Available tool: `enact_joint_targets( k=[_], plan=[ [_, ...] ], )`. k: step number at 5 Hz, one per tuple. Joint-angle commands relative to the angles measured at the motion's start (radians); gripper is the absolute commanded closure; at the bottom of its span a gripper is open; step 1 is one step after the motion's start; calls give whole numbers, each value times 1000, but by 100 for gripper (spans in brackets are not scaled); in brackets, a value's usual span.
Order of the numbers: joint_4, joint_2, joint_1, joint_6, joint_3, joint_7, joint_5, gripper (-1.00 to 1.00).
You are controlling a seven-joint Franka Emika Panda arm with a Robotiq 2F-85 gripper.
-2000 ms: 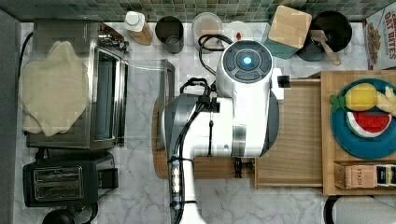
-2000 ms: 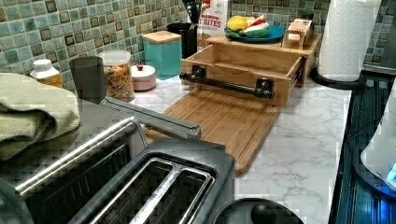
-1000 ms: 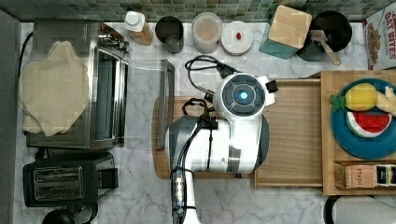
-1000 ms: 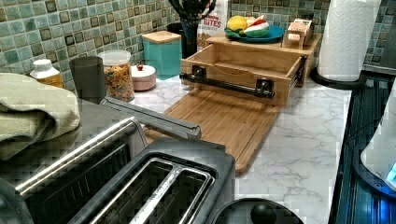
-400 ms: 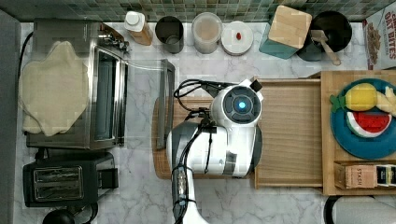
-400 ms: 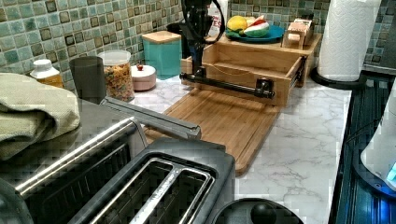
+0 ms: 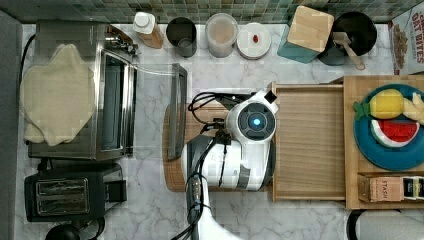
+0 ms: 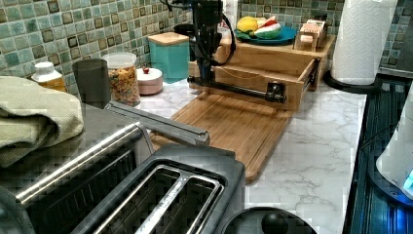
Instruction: Close the drawer.
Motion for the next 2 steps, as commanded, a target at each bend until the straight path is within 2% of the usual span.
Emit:
enact_joint_targets(
  k=[1, 2],
  plan=[
    [-35, 36, -17, 13, -13, -43, 11, 100],
    [-46, 47, -45, 63, -26, -125, 41, 100]
  ],
)
